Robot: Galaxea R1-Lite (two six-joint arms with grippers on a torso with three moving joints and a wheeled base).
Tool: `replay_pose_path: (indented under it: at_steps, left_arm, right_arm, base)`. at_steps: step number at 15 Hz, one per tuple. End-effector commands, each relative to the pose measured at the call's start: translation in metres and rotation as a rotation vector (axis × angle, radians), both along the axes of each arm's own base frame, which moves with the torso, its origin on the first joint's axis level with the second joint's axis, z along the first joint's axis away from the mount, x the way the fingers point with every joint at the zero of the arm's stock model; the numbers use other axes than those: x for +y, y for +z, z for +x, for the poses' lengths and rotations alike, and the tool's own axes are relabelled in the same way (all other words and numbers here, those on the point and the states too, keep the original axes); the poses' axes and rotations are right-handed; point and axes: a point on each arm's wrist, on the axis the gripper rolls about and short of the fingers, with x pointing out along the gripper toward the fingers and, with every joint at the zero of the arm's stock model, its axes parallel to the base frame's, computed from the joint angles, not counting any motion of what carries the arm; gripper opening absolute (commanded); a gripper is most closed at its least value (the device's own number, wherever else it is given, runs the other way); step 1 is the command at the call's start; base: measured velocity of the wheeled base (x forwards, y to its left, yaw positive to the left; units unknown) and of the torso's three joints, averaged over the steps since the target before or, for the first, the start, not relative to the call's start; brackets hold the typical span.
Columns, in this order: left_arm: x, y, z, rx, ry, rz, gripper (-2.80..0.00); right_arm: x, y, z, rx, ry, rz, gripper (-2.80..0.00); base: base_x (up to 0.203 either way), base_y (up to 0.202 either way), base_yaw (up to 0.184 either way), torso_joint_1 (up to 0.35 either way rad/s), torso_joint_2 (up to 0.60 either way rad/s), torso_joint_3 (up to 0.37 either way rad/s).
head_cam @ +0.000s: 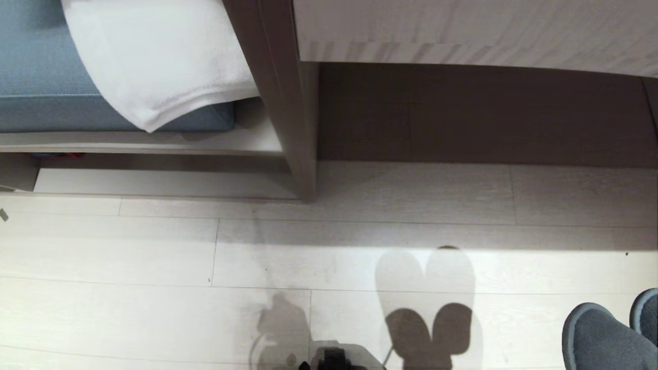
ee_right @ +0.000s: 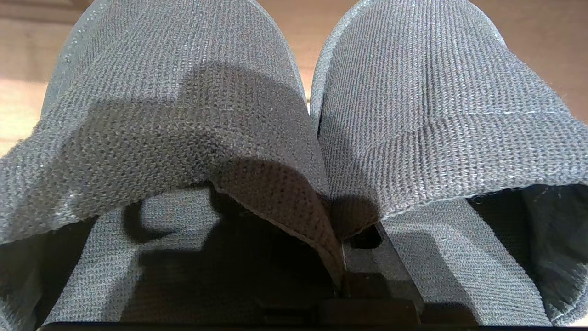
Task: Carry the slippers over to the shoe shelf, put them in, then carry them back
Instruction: Place the slippers on the floor
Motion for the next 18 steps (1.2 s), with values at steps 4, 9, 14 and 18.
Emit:
replay_pose_path:
  at_steps: [4,9,14,18]
  left_arm:
    - [0.0000,-0.0004,0.0002,0.003,0.001,0.000,-2.80]
    - [0.0000,-0.0005,0.0002,0.003,0.001,0.000,-2.80]
    - [0.0000,-0.0001,0.0001,0.001,0.001,0.000,-2.80]
    - [0.0000,-0.0003,0.0002,0.001,0.001,0.000,-2.80]
  right_arm:
    - [0.0000,0.0000,0.0000,0.000,0.000,0.000,-2.80]
    - [0.0000,0.0000,0.0000,0.000,0.000,0.000,-2.80]
    - [0.0000,0.0000,0.0000,0.000,0.000,0.000,-2.80]
    - [0.0000,0.0000,0.0000,0.000,0.000,0.000,-2.80]
  base:
    - [0.000,0.000,0.000,0.004,0.00,-0.196]
    - [0.000,0.000,0.000,0.001,0.00,-0.198]
    - [0.000,0.000,0.000,0.003,0.00,-0.200]
    - [0.000,0.000,0.000,0.004,0.00,-0.157]
